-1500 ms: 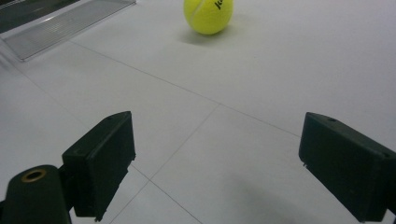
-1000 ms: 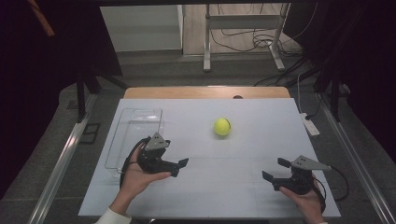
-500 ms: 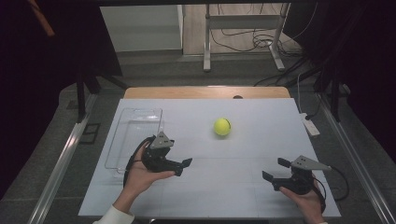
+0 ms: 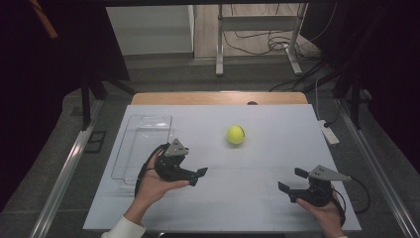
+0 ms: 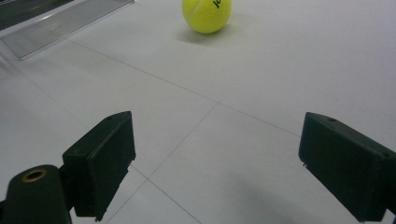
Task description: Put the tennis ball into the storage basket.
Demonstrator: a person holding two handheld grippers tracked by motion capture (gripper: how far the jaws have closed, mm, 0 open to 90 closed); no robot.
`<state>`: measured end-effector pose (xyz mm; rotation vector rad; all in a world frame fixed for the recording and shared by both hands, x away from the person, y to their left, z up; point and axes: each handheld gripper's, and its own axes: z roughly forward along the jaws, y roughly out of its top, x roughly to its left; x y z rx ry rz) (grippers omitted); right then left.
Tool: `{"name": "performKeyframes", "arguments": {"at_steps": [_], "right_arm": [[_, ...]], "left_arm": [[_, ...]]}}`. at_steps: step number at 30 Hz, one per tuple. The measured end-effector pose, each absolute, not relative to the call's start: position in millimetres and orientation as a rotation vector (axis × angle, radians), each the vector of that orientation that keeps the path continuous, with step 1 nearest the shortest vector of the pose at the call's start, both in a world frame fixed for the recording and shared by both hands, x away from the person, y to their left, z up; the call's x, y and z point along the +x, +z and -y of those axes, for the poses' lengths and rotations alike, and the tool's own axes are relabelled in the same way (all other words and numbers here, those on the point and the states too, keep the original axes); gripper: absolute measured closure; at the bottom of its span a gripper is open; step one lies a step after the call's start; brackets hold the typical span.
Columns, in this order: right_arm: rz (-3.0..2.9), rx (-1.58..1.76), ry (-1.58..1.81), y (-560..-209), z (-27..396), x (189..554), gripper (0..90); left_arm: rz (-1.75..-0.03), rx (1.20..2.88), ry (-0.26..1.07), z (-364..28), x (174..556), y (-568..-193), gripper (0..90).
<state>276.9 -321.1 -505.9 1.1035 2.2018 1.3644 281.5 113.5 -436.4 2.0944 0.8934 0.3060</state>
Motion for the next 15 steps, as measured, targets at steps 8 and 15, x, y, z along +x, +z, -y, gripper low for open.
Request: {"name": "performKeyframes", "arguments": {"at_steps": [8,15], "right_arm": [[-2.202,1.106,1.363,-506.0,321.0,276.7,10.9],[-2.204,1.1,1.36,-506.2,320.2,276.6,10.9]], "left_arm": [[-0.896,2.104,0.304,-109.8,284.5,-437.6,8.7],[-0.897,2.114,0.304,-105.8,285.5,-437.3,8.6]]}}
